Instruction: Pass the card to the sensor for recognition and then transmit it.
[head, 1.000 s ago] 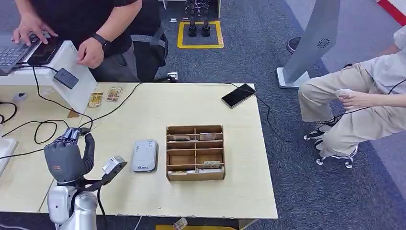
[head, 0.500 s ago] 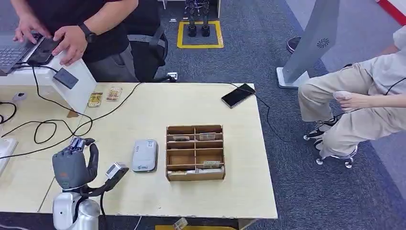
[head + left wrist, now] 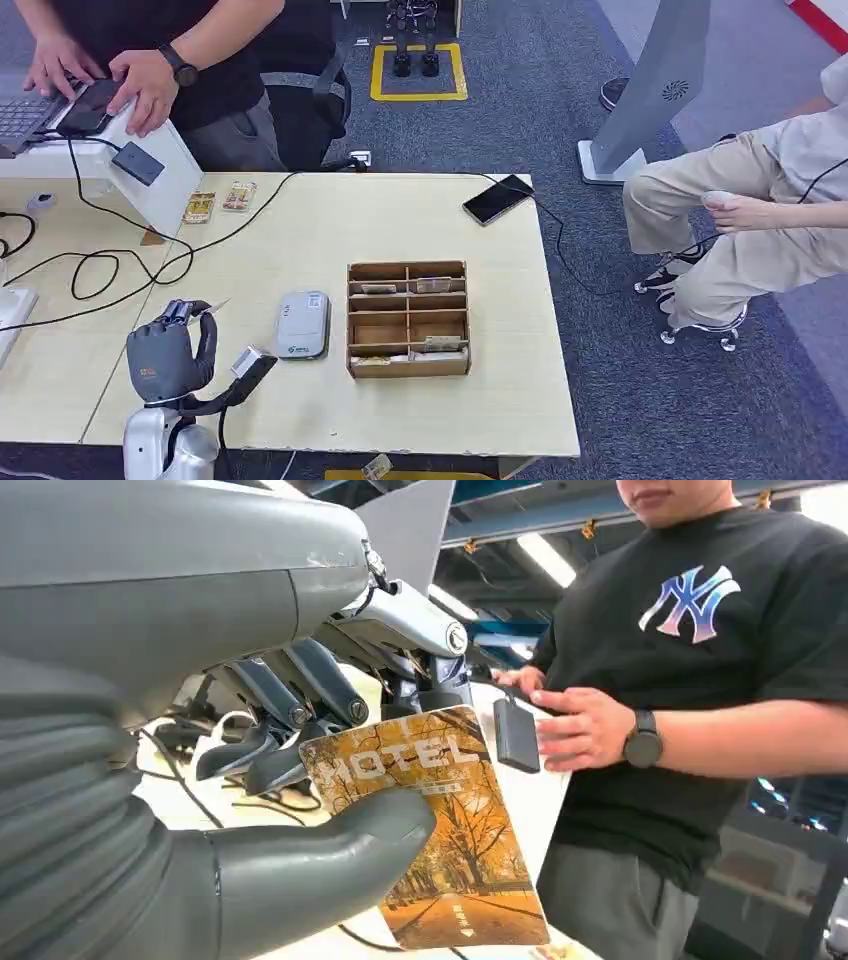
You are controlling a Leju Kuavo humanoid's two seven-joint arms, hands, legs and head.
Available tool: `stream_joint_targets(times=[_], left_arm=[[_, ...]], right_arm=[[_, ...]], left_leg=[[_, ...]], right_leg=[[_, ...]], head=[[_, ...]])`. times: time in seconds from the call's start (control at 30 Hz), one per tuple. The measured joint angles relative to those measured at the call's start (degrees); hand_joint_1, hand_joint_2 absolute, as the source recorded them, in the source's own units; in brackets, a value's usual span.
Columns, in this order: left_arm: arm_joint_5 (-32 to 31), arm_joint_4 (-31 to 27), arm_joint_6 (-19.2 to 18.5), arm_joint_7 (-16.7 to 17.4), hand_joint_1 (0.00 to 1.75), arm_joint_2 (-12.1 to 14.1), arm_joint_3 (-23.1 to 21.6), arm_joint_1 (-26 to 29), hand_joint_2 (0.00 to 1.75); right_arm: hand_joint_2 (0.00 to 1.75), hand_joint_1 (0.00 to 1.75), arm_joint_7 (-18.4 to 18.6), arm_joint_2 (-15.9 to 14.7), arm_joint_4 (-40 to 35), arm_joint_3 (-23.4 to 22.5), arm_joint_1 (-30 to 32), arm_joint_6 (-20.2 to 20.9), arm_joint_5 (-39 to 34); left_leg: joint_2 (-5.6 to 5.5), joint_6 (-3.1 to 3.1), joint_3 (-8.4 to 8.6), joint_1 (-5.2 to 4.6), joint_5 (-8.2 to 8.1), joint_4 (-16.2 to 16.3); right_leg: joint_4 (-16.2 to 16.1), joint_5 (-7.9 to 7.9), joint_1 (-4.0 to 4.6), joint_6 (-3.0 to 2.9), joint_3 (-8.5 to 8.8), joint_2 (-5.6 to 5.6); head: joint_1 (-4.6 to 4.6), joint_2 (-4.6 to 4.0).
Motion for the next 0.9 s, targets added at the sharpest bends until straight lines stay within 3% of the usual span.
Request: stream_joint_targets(times=[0.2,0.43,0.9], left_arm=[[3.04,2.21,0.00,-2.16,1.75,0.02,0.11,0.26,1.75],[7.06,4.20,0.00,-2.38,1.75,0.00,0.09,0.54,1.75],[4.46,8.35,0.00,-2.41,1.75,0.00,-1.20,0.60,1.75]], right_arm=[[1.75,0.00,-0.41,0.02,-0.02,0.02,-0.01,-0.02,-0.77],[1.75,0.00,-1.05,0.02,0.00,0.00,-0.02,0.00,-1.44],[1.75,0.00,-2.75,0.00,0.46,0.02,-0.06,0.00,-2.27]], left_leg=[[0.00,0.00,0.00,0.00,0.00,0.00],[0.00,0.00,0.00,0.00,0.00,0.00],[0.00,0.00,0.01,0.00,0.00,0.00]], right_leg=[[0.00,0.00,0.00,0.00,0.00,0.00],[0.00,0.00,0.00,0.00,0.00,0.00],[0.00,0.00,0.00,0.00,0.00,0.00]], head=[[0.00,0.00],[0.00,0.00],[0.00,0.00]])
